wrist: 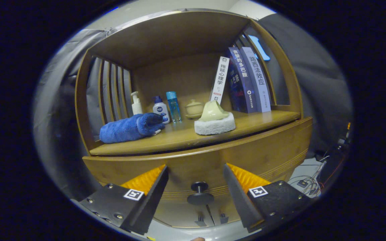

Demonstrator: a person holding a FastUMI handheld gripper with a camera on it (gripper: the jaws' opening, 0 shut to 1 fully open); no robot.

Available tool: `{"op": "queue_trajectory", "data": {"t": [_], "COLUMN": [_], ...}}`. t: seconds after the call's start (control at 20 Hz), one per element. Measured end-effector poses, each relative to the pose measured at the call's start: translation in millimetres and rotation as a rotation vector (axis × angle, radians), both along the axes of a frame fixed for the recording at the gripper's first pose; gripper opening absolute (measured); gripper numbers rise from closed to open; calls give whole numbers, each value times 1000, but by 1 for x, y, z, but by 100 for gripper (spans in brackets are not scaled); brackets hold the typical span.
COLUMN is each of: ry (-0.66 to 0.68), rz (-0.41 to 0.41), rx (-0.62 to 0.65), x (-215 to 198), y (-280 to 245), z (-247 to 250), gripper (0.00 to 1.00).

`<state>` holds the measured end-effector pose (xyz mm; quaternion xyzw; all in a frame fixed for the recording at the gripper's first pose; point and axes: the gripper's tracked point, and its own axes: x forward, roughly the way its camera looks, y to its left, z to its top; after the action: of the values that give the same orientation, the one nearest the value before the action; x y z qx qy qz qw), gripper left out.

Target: Pull open the drawer, take out the items inside it, and place them on the countertop above the cabinet.

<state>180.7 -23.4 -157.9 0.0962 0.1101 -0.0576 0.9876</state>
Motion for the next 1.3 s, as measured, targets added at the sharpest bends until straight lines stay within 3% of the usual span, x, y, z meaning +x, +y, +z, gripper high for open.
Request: {"op": "queue_trajectory", "data": {"t": [0.75, 1.3], "ry": [-5, -53], "rz": [-25, -84], "rx": [6, -46], "x": [14, -22], "y": [-2, -9], "z": [1, 37], "gripper": [98, 98]}}
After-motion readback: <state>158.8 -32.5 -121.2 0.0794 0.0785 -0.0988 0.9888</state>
